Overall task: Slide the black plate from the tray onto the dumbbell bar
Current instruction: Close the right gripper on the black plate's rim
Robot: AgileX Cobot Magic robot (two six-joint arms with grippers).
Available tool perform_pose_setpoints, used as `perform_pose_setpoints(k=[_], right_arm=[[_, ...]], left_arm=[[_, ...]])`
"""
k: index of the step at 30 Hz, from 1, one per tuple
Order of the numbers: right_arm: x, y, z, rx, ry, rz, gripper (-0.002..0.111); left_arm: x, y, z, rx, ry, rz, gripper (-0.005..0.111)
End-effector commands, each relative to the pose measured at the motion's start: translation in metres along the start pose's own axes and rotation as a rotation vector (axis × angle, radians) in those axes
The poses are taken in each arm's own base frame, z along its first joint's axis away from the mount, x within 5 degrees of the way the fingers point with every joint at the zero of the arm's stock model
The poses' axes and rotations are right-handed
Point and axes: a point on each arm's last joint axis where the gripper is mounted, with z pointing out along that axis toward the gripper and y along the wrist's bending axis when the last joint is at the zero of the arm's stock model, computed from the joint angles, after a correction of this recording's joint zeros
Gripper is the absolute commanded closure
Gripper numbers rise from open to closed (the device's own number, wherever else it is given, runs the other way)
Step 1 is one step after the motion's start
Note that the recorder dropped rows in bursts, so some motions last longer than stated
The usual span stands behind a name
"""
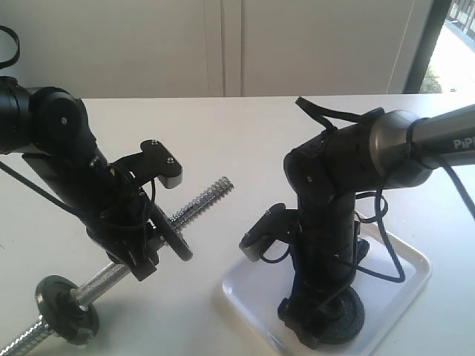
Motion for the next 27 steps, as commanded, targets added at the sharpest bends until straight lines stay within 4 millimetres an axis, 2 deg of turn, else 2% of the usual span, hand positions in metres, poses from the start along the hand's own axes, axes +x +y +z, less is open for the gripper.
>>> perform_pose_setpoints(k=[1, 7, 10, 13, 16, 17, 20, 21, 24, 27], right_arm=[[-0.002, 0.000, 0.040, -0.004, 0.011, -0.019, 0.003], [0.002, 0.002, 0.045, -0.006, 0.019, -0.023, 0.003], [0.003, 0.002, 0.047, -0.010, 0.033, -0.021, 0.008], [0.004, 0.002, 0.050, -0.018, 0.056, -0.022, 0.026], [0.005, 0.002, 0.053, -0.019, 0.076, -0.028, 0.058], [0.005, 0.002, 0.053, -0.019, 0.078, -0.028, 0.073], [0.003, -0.001, 0.049, 0.000, 0.085, -0.044, 0.103], [0.001, -0.002, 0.046, 0.010, 0.091, -0.034, 0.108], [-0.006, -0.009, 0.030, 0.056, 0.074, 0.061, 0.108], [-0.006, -0.014, 0.014, 0.094, 0.040, 0.075, 0.108]], left_arm=[[-0.008, -0.003, -0.018, -0.010, -0.094, -0.023, 0.107], [-0.008, -0.003, -0.018, -0.010, -0.094, -0.023, 0.107], [-0.008, -0.003, -0.018, -0.010, -0.094, -0.023, 0.107], [-0.008, -0.003, -0.018, -0.010, -0.094, -0.023, 0.107], [-0.008, -0.003, -0.018, -0.010, -0.094, -0.023, 0.107], [-0.008, -0.003, -0.018, -0.010, -0.094, -0.023, 0.107], [-0.008, -0.003, -0.018, -0.010, -0.094, -0.023, 0.107], [-0.008, -0.003, -0.018, -0.010, -0.094, -0.023, 0.107], [-0.008, -0.003, -0.018, -0.010, -0.094, -0.023, 0.107], [-0.008, -0.003, -0.018, -0.010, -0.094, -0.023, 0.107]])
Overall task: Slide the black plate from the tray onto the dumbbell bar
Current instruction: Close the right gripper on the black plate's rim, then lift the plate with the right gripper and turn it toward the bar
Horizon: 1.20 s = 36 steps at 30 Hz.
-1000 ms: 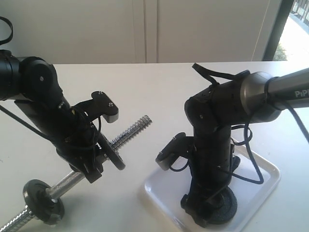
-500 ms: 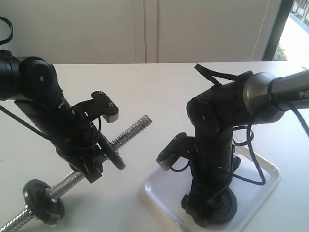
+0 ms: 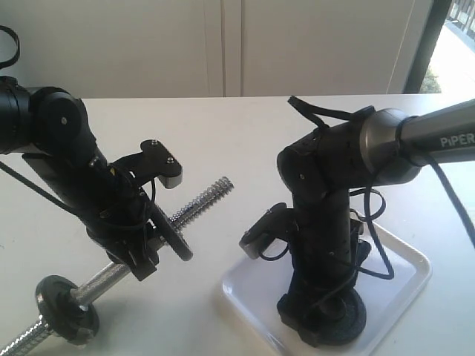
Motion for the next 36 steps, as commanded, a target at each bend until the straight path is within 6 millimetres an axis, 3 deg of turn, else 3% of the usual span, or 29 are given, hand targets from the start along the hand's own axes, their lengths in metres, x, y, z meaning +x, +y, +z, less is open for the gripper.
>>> perform_pose_setpoints(k=[1, 7, 25, 31, 36], right_arm=[[-0.004, -0.011, 0.011, 0.097, -0.023, 0.009, 0.108], [-0.001, -0.016, -0.017, 0.125, -0.148, 0.029, 0.108], [0.042, -0.057, -0.099, 0.171, -0.546, 0.249, 0.108], [0.056, -0.069, -0.115, 0.094, -0.675, 0.278, 0.108], [0.061, -0.073, -0.118, -0.074, -0.751, 0.268, 0.108]], left_arm=[[-0.008, -0.003, -0.018, -0.010, -0.094, -0.023, 0.107], [-0.008, -0.003, -0.018, -0.010, -0.094, -0.023, 0.107], [-0.008, -0.003, -0.018, -0.010, -0.094, -0.023, 0.107], [-0.008, -0.003, -0.018, -0.010, -0.094, -0.023, 0.107], [-0.008, -0.003, -0.018, -0.010, -0.094, -0.023, 0.107]])
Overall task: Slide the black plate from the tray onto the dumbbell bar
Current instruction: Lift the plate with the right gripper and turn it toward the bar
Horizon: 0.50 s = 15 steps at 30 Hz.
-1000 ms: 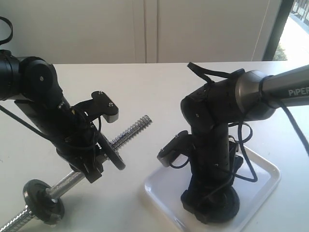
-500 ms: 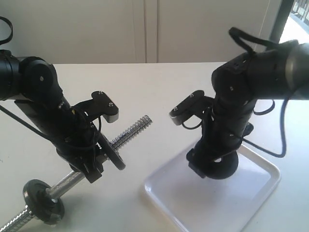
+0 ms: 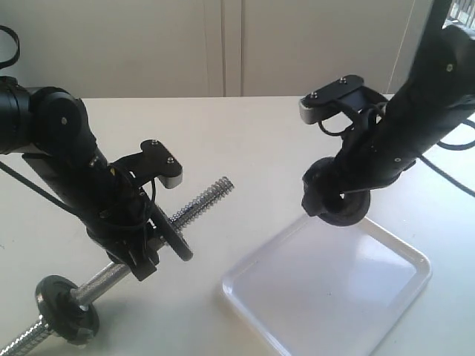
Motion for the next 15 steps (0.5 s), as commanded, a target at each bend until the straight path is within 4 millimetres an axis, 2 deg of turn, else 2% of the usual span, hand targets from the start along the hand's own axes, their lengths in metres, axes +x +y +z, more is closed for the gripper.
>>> perform_pose_setpoints(k=[1, 8, 12, 15], right_arm=[[-0.002, -0.005, -0.011, -0.143, -0.097, 0.030, 0.108], [0.002, -0.018, -0.023, -0.355, -0.190, 0.073, 0.108], [-0.003, -0.020, -0.028, -0.591, -0.253, 0.069, 0.108], [-0.010, -0.021, -0.021, -0.724, -0.299, 0.059, 0.108]], left_arm=[[-0.008, -0.003, -0.018, -0.010, -0.094, -0.023, 0.107], [-0.008, -0.004, -0.018, -0.008, -0.093, -0.025, 0.107], [-0.008, -0.004, -0.018, -0.006, -0.091, -0.024, 0.107], [-0.008, -0.004, -0.018, -0.005, -0.089, -0.024, 0.107]])
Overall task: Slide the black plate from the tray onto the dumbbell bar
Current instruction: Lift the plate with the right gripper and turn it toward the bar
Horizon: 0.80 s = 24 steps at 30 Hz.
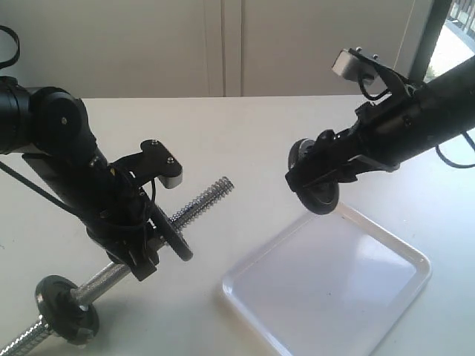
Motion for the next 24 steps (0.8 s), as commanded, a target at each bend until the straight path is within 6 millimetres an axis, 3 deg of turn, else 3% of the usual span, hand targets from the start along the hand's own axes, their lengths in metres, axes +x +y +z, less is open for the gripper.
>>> perform_pose_setpoints(k=[1, 8, 24], right_arm=[[-0.015, -0.001, 0.005, -0.223, -0.114, -0.009, 0.108], [-0.013, -0.022, 0.028, -0.272, -0.103, 0.117, 0.108], [-0.022, -0.033, 0.045, -0.374, -0.219, 0.306, 0.108]], left_arm=[[-0.008, -0.004, -0.018, -0.005, -0.089, -0.024, 0.107], [-0.007, -0.005, -0.018, 0.005, -0.082, -0.027, 0.107], [-0.007, -0.006, -0.018, 0.018, -0.080, 0.016, 0.107]])
